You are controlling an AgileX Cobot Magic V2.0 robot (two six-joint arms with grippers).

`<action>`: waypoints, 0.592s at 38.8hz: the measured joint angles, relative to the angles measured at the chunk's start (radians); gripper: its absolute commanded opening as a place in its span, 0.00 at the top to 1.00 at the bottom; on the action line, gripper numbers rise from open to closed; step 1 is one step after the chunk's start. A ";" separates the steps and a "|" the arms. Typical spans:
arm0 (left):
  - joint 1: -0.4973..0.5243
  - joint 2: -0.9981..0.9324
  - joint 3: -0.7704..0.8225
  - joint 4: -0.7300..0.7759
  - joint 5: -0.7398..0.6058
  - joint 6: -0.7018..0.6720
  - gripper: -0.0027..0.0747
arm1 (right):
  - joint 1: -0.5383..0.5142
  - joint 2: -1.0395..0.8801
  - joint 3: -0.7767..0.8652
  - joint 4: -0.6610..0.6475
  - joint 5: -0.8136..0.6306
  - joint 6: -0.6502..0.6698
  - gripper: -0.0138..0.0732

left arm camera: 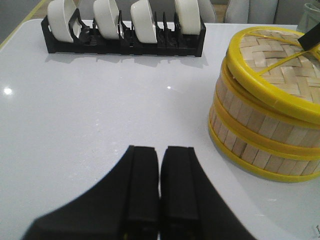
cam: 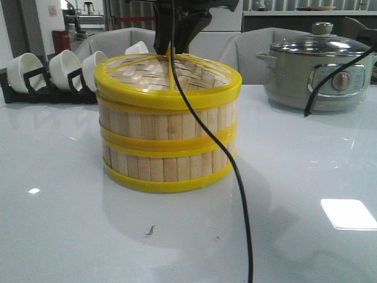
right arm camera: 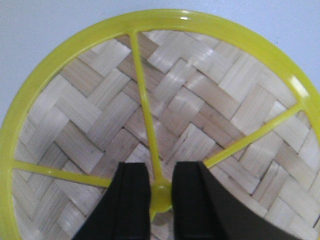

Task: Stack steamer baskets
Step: 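Lower the lid onto the top basket and open the right gripper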

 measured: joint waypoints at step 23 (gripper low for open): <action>0.000 0.000 0.000 0.000 0.000 0.000 0.84 | 0.002 0.001 0.000 0.000 0.000 0.000 0.62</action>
